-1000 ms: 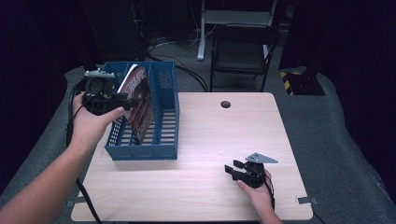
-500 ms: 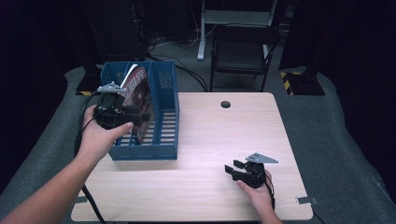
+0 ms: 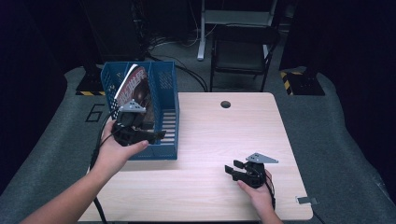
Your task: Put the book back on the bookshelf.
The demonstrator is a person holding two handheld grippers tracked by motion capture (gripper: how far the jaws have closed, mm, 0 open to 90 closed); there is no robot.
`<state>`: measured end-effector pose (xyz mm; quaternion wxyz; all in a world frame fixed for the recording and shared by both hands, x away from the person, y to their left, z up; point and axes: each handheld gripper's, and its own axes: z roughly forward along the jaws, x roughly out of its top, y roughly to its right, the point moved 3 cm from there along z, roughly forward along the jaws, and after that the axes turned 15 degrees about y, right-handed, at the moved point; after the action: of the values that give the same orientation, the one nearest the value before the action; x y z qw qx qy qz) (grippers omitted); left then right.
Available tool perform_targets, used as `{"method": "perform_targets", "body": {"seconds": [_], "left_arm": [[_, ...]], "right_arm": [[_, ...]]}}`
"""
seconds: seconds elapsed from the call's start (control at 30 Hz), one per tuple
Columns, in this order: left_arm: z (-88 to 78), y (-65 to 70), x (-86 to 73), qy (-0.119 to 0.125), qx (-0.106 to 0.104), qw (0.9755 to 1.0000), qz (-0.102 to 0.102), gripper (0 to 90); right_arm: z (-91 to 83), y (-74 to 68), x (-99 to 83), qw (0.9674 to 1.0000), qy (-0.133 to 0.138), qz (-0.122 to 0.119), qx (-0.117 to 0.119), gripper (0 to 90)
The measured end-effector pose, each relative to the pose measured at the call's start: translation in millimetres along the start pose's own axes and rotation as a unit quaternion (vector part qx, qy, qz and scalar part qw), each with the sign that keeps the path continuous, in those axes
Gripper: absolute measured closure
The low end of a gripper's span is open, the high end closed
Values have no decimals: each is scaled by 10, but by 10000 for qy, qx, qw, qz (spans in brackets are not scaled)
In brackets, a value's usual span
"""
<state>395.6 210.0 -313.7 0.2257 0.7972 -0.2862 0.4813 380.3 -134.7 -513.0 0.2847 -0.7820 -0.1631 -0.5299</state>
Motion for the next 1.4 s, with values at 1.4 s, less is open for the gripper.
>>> {"method": "perform_targets", "body": {"seconds": [1.4], "left_arm": [[719, 278, -1590, -398, -1140, 9927, 38, 401]], "right_arm": [[21, -16, -9, 9999, -69, -116, 6, 477]]}}
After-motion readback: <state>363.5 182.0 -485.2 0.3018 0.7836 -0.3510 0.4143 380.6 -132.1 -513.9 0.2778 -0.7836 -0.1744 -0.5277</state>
